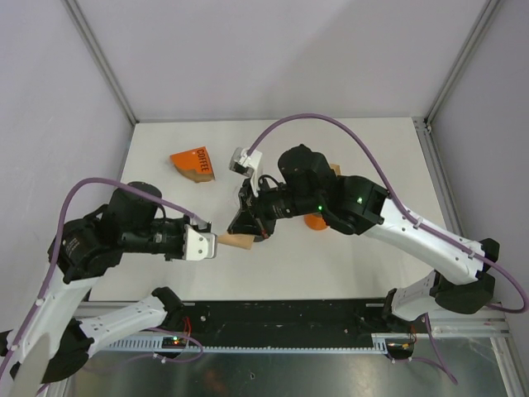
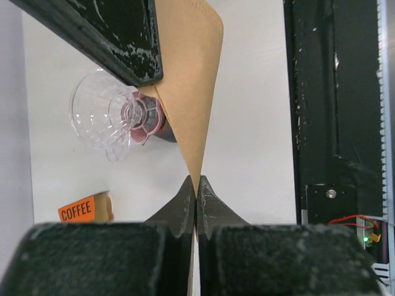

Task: Place the coffee filter in the dripper
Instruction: Place the coffee filter in the coffee dripper.

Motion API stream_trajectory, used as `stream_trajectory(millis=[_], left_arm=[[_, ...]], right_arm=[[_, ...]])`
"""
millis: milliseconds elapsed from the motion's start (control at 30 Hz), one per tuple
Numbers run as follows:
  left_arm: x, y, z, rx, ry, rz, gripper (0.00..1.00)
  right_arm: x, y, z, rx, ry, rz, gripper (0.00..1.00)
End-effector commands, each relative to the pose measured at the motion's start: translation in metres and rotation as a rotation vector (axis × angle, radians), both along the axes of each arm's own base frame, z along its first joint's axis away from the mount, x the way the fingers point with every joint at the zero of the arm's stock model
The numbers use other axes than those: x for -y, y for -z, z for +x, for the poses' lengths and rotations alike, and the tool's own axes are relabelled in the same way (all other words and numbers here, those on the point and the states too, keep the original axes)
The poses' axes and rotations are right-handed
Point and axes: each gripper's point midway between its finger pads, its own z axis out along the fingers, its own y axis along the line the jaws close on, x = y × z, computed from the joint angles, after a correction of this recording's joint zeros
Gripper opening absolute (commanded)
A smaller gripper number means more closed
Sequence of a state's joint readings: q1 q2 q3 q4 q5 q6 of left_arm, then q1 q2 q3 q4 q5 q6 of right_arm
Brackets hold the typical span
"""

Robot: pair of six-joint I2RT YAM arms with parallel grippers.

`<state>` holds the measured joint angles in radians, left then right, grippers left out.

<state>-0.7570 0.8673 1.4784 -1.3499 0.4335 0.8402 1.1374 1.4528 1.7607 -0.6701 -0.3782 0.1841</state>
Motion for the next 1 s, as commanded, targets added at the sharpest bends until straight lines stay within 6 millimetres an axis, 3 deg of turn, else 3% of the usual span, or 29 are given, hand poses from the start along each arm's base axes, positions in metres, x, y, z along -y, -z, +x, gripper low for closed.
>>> stream_trajectory(millis=[0,67,200,400,567,700,967], left_arm=[[-0.018,0.015,0.004,0.044,-0.018,0.102,0.00],[-0.020,0.019,0.007,0.055,-0.024,0.122,0.00],[-0.018,0.016,0.004,0.049,-0.013,0.104,0.00],[-0.016,0.013,0.002,0.039,-0.010,0.090,0.00],[-0.016,0.016,0.002,0.030,-0.010,0.095,0.00],[-0.015,0.016,0.002,0.026,-0.008,0.092,0.00],[-0.014,0.015,0.001,0.018,-0.006,0.087,0.00]], right_arm=[[0.000,-0.018,-0.006,-0.001,-0.024,0.076,0.00],[0.000,-0.018,-0.009,-0.009,-0.044,0.087,0.00],[0.002,-0.018,-0.017,-0.026,-0.099,0.096,0.13],[0.000,-0.018,-0.025,-0.030,-0.137,0.100,0.16],[0.001,-0.025,-0.028,-0.031,-0.149,0.126,0.28],[0.001,-0.027,-0.028,-0.030,-0.149,0.132,0.28],[-0.001,-0.021,-0.021,-0.025,-0.119,0.111,0.16]])
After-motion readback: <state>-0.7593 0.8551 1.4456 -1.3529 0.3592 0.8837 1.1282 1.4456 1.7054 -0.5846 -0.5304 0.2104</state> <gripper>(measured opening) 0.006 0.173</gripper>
